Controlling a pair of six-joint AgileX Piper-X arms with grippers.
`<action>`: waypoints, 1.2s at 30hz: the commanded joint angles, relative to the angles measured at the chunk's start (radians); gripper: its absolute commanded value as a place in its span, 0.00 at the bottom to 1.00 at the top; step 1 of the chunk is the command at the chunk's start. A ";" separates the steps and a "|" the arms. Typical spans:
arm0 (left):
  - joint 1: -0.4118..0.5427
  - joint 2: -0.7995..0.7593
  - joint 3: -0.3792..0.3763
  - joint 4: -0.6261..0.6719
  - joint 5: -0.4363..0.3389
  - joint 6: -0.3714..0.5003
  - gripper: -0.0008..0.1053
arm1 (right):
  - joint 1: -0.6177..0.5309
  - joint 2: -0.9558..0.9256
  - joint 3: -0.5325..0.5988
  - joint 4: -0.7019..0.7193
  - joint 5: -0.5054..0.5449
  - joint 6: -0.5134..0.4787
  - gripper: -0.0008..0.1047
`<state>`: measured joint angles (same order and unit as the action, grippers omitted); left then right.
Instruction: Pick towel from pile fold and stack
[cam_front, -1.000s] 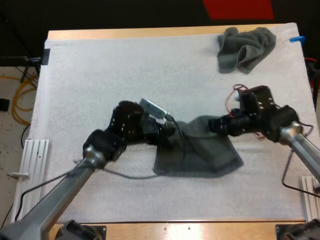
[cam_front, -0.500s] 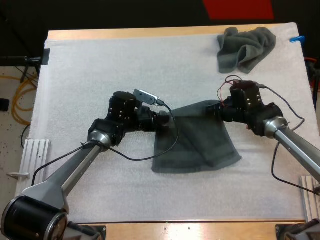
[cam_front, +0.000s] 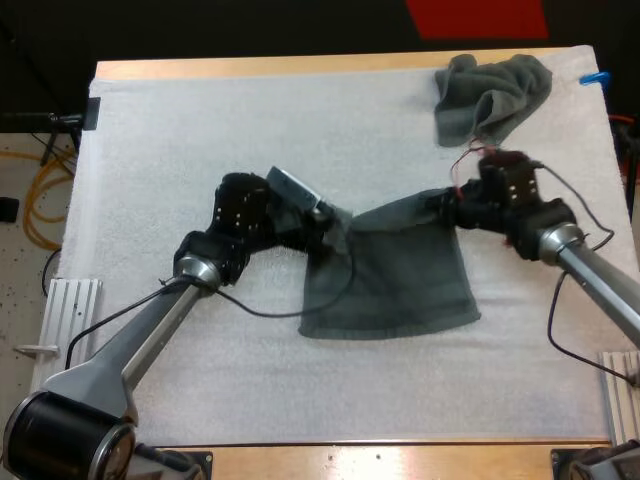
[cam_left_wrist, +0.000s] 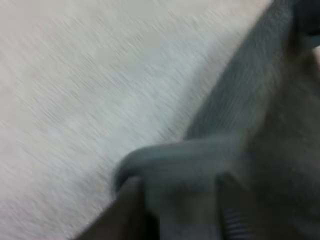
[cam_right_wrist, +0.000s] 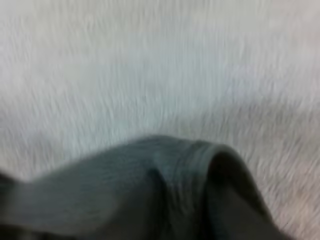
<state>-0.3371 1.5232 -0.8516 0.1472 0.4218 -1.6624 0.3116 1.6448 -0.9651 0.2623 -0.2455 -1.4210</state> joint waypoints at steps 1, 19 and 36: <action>0.003 -0.007 -0.037 -0.018 -0.048 0.012 0.51 | -0.021 -0.003 -0.026 -0.020 -0.023 -0.005 0.45; 0.032 -0.303 -0.253 0.384 -0.142 0.031 0.51 | -0.111 -0.295 -0.137 0.174 -0.068 -0.157 0.58; 0.032 -0.566 -0.251 0.822 -0.095 0.031 0.51 | -0.088 -0.465 -0.137 0.502 -0.077 -0.207 0.22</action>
<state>-0.3025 0.9644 -1.0984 0.9472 0.3184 -1.6376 0.2197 1.1846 -1.0945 0.7565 -0.3111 -1.6164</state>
